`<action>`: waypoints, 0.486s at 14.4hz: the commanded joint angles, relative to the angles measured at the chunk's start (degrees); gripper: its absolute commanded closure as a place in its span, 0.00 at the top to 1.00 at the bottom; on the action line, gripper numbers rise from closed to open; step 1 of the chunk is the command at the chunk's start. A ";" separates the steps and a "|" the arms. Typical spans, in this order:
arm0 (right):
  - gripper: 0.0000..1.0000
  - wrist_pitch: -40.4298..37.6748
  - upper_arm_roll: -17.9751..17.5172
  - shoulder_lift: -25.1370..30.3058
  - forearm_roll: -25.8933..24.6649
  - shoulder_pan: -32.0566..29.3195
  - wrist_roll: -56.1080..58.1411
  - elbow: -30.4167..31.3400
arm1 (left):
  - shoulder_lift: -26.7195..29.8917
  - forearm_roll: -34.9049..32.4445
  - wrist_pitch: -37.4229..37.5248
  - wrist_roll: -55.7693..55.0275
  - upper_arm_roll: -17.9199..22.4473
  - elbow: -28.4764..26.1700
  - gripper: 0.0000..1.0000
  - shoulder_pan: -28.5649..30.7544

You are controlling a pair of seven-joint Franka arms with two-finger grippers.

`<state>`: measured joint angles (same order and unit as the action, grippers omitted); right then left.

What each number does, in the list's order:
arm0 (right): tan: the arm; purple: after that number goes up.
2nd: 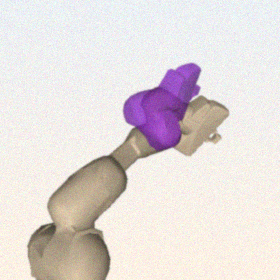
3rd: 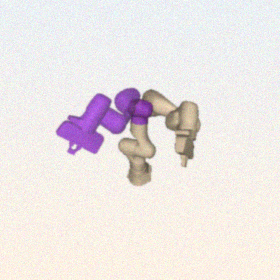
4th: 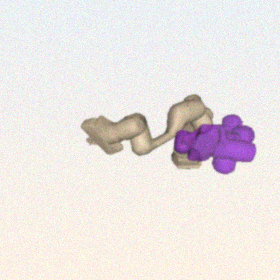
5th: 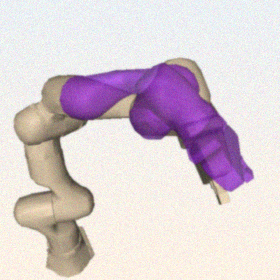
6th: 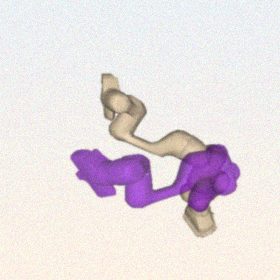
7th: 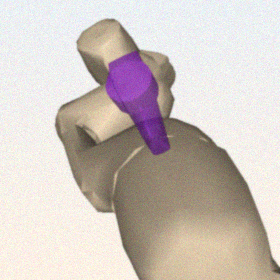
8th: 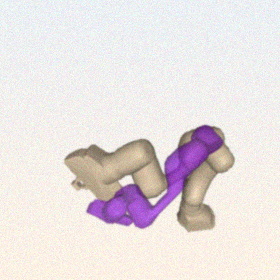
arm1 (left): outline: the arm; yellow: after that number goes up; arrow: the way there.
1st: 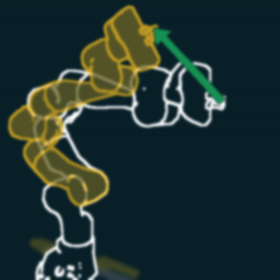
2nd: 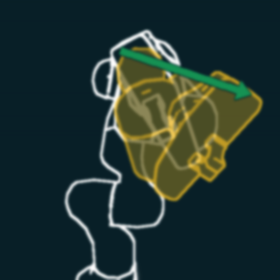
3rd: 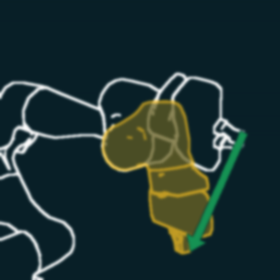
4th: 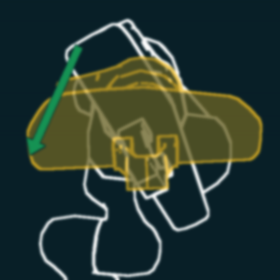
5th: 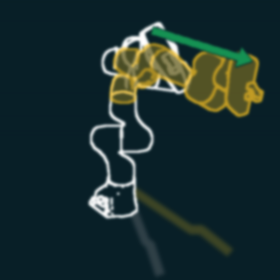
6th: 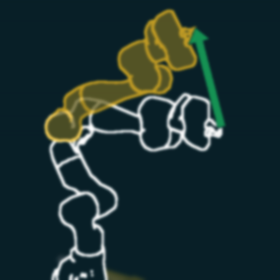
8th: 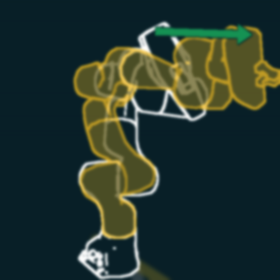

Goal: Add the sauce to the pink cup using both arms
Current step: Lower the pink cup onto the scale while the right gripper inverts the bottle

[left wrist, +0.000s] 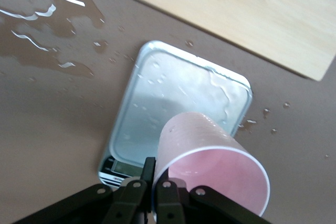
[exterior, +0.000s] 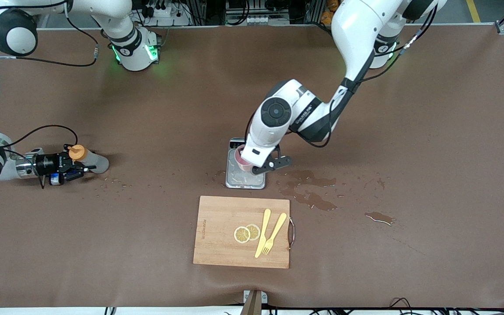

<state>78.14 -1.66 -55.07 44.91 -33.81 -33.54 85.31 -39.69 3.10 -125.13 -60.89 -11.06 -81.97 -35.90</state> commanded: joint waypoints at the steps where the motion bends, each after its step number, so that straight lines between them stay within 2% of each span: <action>1: 0.38 -0.35 -0.10 2.77 0.97 2.43 -4.15 -0.67 | -1.97 -0.90 -3.96 -2.82 0.77 1.91 0.00 -2.59; 4: 0.39 -0.18 -0.10 5.41 0.88 4.98 -10.03 -2.50 | -3.29 -3.62 -5.13 -4.41 1.83 1.82 0.00 -4.09; 7: 0.39 -0.44 -0.28 5.76 0.44 5.69 -14.61 -5.76 | -4.17 -3.80 -6.09 -4.58 2.53 1.82 0.00 -4.09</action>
<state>78.42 -1.88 -50.49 44.96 -27.98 -44.74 80.91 -42.71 0.91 -130.57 -64.17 -9.73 -81.83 -39.48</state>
